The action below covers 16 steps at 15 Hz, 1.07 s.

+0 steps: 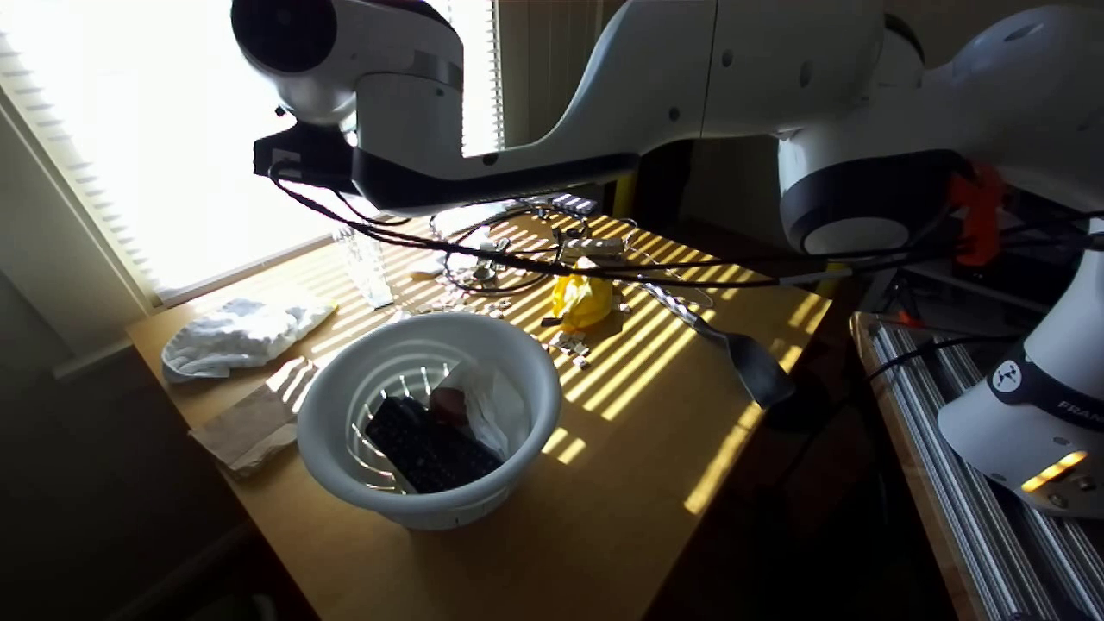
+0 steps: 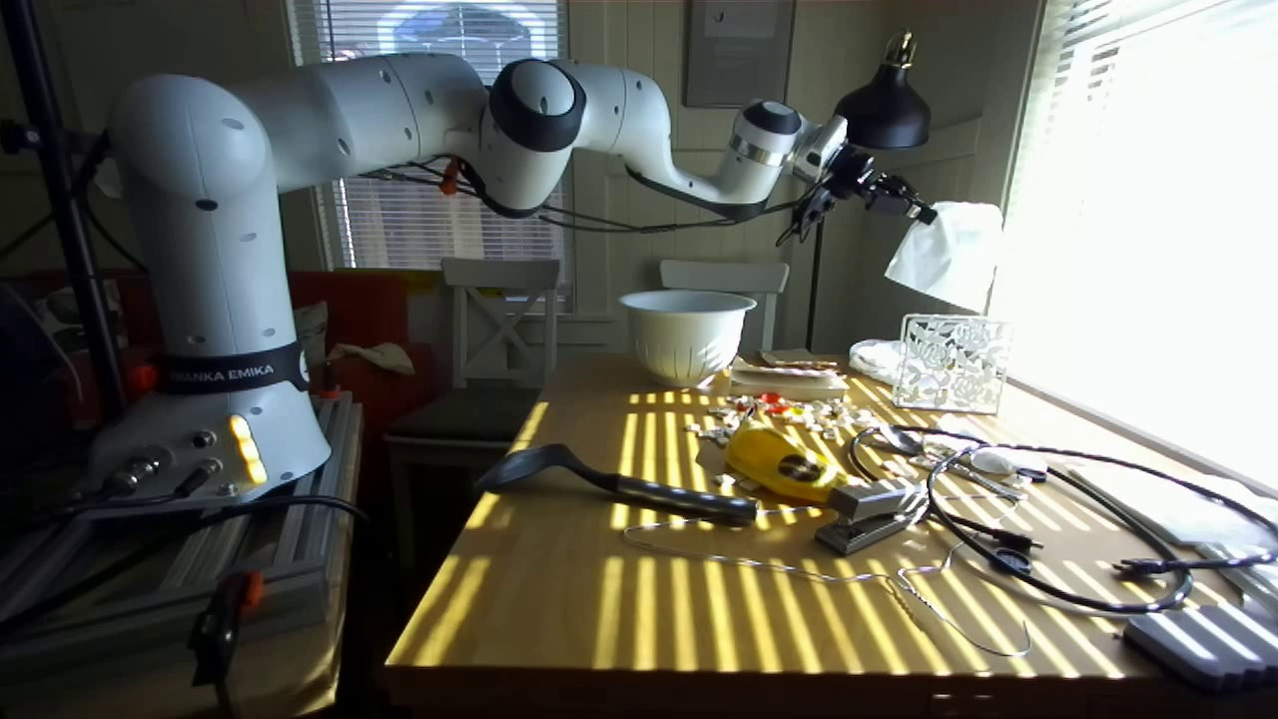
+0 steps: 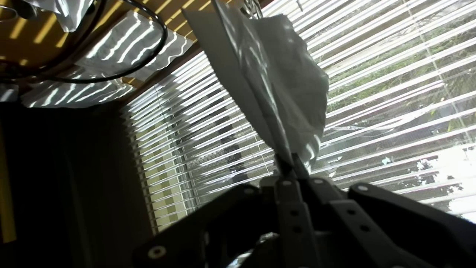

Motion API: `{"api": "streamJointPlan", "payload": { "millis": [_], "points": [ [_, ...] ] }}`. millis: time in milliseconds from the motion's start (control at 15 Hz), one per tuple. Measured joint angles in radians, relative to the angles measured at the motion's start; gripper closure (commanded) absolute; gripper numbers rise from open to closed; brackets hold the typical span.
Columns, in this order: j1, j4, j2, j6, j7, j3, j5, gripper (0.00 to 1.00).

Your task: Pick up the tissue, then place it on the white stand

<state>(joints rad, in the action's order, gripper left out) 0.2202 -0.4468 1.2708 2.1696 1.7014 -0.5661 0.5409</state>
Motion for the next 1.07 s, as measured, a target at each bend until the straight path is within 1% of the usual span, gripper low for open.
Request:
{"api": "streamJointPlan", "payload": {
  "millis": [400, 1067],
  "points": [
    [-0.005, -0.008, 0.009, -0.006, 0.000, 0.007, 0.000, 1.00],
    [-0.025, -0.008, 0.027, -0.028, 0.000, 0.053, -0.004, 0.99]
  ]
}}
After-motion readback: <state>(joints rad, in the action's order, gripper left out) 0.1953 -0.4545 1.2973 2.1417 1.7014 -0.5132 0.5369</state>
